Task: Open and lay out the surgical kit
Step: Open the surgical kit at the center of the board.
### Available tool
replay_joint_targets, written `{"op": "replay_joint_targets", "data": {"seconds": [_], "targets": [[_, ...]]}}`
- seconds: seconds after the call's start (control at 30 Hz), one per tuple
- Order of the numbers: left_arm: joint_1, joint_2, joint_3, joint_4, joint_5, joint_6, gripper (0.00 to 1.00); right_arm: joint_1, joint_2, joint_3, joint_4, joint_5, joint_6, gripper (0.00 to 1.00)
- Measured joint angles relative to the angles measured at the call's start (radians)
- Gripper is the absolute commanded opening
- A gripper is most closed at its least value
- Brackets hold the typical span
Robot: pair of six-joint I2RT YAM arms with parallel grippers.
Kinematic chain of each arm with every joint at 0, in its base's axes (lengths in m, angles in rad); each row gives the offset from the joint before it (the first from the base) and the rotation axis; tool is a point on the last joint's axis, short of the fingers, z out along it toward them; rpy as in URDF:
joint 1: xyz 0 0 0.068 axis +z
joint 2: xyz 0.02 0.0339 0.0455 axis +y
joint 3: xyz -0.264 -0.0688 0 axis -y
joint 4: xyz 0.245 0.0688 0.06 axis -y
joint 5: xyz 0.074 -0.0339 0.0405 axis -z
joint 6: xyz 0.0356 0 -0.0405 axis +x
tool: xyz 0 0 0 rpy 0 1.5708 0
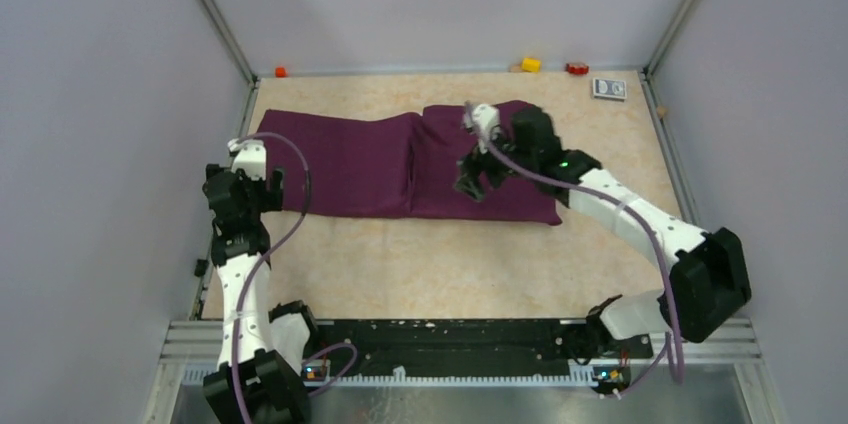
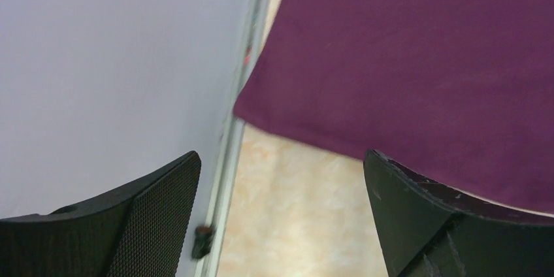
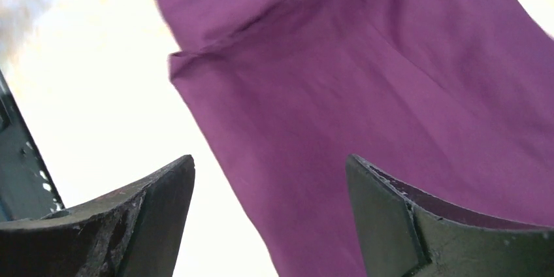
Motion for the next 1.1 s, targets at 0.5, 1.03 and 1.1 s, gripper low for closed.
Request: {"op": "replay_joint_targets", "data": {"seconds": [0.5,1.03,1.1], "targets": [[0.0,0.045,0.114,-0.064,0.399,-0.142,0.99,0.499,0.396,0.165,-0.001,0.449,-0.223,0.77],[0.0,0.045,0.114,-0.063,0.436,-0.142,0.99,0.548,0.48,0.237,0.03,0.558,-0.243,0.06],[0.0,0.045,0.114,-0.063,0.438,-0.142,0.99,0.548,0.48,0.237,0.03,0.565,-0.245,0.0]]}}
